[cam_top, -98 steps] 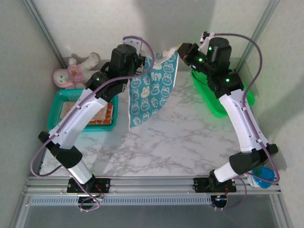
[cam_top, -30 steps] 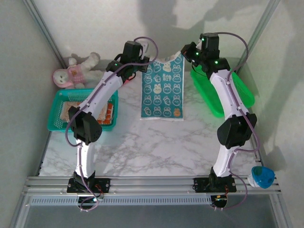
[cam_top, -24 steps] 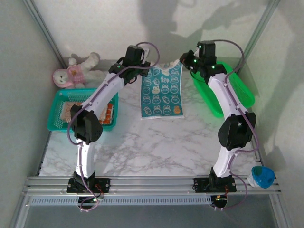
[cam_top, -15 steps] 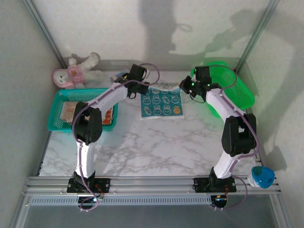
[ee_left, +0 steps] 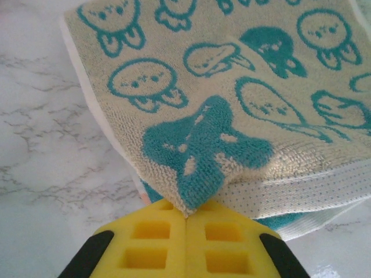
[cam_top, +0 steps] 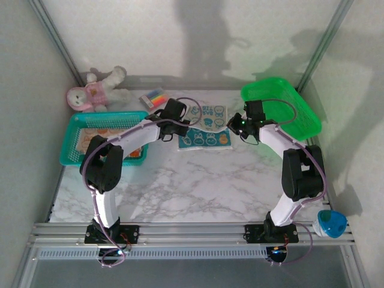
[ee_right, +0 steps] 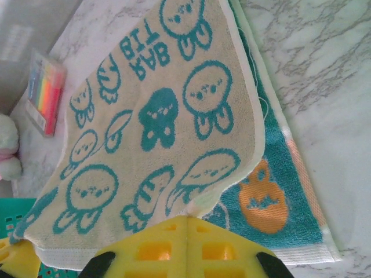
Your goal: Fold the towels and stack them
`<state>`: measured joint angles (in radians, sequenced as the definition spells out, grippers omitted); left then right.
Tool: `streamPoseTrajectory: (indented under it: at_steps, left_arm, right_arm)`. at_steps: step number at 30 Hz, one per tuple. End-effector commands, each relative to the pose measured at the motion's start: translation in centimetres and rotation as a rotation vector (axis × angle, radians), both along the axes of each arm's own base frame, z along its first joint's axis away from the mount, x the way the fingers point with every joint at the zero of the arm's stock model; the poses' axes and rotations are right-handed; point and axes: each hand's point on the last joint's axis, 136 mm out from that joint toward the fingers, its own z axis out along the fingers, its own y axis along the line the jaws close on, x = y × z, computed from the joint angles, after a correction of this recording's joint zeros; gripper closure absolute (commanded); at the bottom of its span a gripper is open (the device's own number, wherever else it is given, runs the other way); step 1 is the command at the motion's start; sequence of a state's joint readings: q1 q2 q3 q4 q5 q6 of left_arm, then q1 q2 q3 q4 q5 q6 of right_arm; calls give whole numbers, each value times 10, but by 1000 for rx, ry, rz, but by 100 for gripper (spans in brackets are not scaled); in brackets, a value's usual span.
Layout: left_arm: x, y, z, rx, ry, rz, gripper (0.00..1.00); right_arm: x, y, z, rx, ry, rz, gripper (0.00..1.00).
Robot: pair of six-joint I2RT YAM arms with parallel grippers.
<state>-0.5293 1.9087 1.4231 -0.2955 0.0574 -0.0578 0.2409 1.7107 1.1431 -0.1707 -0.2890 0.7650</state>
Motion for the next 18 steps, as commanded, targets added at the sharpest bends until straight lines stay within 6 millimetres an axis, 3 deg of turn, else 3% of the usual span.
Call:
streamPoseTrajectory:
  at_steps: [1, 18]
  left_arm:
    - [-10, -9, 9, -53, -12, 3, 99]
    - [-44, -10, -25, -33, 60, 5, 97]
  right_arm:
    - [-3, 2, -1, -14, -26, 26, 100]
    - [-22, -6, -29, -50, 27, 26, 100]
